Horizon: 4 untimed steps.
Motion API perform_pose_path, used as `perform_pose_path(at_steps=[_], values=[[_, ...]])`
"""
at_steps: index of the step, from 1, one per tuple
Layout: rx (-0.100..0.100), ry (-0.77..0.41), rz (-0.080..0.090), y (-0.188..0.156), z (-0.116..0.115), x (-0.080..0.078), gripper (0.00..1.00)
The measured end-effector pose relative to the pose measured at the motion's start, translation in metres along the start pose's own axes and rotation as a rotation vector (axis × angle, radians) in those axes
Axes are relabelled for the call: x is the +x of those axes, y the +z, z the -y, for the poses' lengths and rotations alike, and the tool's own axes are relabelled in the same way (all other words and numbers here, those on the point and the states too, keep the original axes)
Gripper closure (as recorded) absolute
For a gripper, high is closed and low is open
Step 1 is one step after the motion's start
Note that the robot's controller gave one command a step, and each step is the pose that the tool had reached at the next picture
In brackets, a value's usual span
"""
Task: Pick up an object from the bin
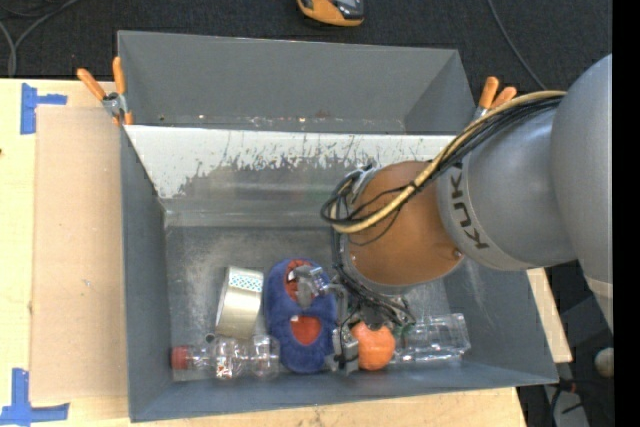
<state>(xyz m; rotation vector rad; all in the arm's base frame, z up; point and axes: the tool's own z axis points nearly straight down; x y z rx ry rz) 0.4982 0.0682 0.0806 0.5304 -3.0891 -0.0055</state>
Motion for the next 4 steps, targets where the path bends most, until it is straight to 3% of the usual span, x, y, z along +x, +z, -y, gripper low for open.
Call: perform_pose_path(at_steps=[1,3,4], values=[[0.0,0.002,0.0,0.0,0.0,0.0,1.0],[-0.001,0.011,-0.001,-0.005,-0.002,0.005,1.0],[-0.002,-0.005,-0.005,-0.094,-0.002,-0.019,1.0]])
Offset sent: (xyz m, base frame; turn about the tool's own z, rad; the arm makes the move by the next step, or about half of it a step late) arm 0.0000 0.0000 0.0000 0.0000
